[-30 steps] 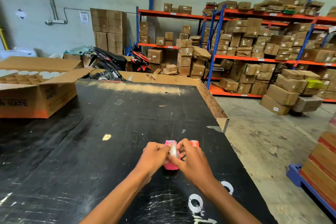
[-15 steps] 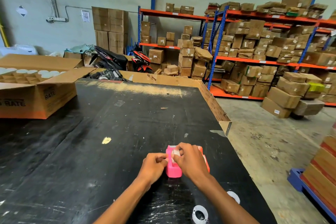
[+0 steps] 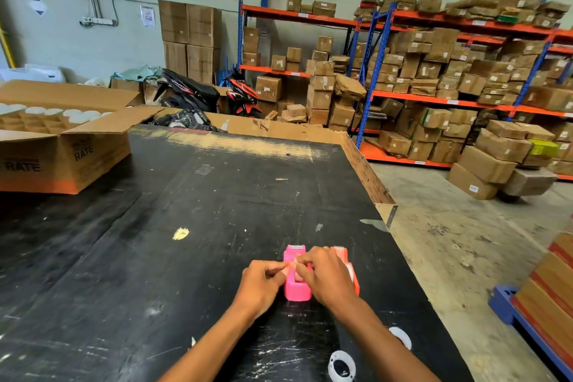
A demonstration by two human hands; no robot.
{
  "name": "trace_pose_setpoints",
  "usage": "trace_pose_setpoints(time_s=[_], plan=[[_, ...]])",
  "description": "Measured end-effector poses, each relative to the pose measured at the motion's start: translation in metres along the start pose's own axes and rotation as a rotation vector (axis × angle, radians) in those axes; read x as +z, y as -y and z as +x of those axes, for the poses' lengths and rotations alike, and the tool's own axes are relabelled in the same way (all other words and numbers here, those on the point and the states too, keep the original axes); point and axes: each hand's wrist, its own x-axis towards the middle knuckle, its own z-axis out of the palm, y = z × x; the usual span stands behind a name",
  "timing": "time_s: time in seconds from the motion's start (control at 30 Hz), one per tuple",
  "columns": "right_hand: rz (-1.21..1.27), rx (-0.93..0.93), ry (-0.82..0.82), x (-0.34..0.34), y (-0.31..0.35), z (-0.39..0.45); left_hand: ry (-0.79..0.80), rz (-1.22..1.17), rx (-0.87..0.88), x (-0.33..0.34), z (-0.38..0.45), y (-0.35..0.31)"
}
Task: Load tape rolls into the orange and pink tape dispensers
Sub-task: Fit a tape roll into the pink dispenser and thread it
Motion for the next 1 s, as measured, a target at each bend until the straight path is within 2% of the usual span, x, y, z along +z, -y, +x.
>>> trace_pose_setpoints(time_s=[0.13,0.3,0.47,0.6,0.8,1.0], plan=[[-0.001,-0.045,0.018,0.001,-0.006,-0.003,0.007,0.0,0.002,0.0,0.001,0.0],[0.152,0.051,0.023,-0.01,-0.009,0.009,-0.008,0.028,0.004,0.0,0.001,0.001],[0.214,0.15,0.245,-0.019,-0.012,0.028,-0.017,0.018,-0.014,0.0,0.0,0.0],[0.228,0.127,0.383,-0.024,-0.016,0.038,-0.014,0.026,-0.017,-0.001,0.0,0.001],[0.348,0.087,0.357,-0.024,-0.019,0.048,-0.005,0.017,-0.017,-0.002,-0.001,-0.001],[0.325,0.018,0.371,-0.026,-0.02,0.057,-0.001,0.021,-0.008,-0.002,-0.001,-0.001]])
